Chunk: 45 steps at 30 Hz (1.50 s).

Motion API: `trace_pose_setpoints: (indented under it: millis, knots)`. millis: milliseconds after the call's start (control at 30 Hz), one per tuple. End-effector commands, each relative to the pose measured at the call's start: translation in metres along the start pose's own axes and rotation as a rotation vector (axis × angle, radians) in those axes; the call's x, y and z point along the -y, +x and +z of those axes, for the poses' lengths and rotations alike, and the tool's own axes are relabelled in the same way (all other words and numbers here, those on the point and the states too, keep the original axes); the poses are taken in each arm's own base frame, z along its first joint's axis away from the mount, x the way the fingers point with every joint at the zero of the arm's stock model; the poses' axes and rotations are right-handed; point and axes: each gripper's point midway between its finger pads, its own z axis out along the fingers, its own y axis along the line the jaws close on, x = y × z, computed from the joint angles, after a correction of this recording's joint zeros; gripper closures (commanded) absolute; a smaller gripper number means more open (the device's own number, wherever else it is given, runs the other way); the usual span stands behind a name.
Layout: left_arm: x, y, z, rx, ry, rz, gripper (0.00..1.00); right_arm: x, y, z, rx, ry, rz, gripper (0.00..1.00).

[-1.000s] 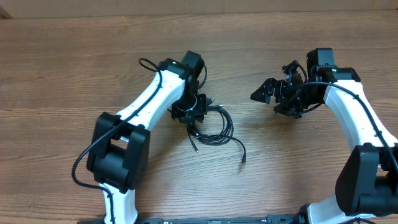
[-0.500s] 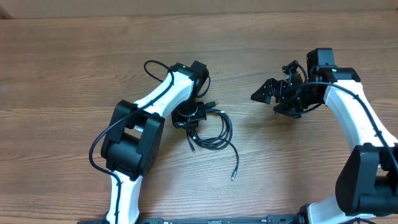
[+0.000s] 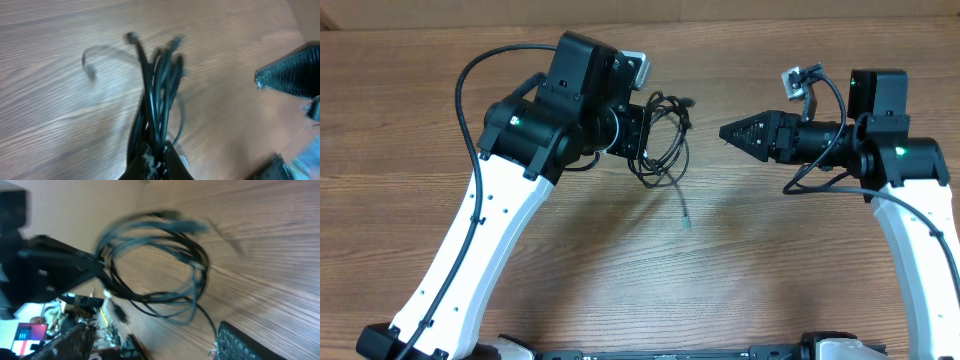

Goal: Untangle cables

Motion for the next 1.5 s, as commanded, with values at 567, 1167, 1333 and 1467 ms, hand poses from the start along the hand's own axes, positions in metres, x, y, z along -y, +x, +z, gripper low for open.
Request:
trace_pose_setpoints:
  millis: [567,1167,1333,1467]
  knots:
    - [0.008,-0.004,-0.011,-0.045,0.308,-0.1,0.96,-0.029,-0.016,0.114,0.057,0.059,0.382,0.57]
    - [-0.033,-0.008,-0.013,-0.029,0.169,-0.264,0.96,0.034,0.043,0.122,-0.164,0.253,0.3,0.86]
    - [-0.048,0.031,0.008,-0.155,0.113,-0.307,0.96,0.094,0.063,0.09,-0.151,0.628,0.326,0.96]
    - [-0.034,0.045,0.037,-0.171,0.303,-0.211,0.96,0.111,0.065,0.076,-0.146,0.734,0.307,0.93]
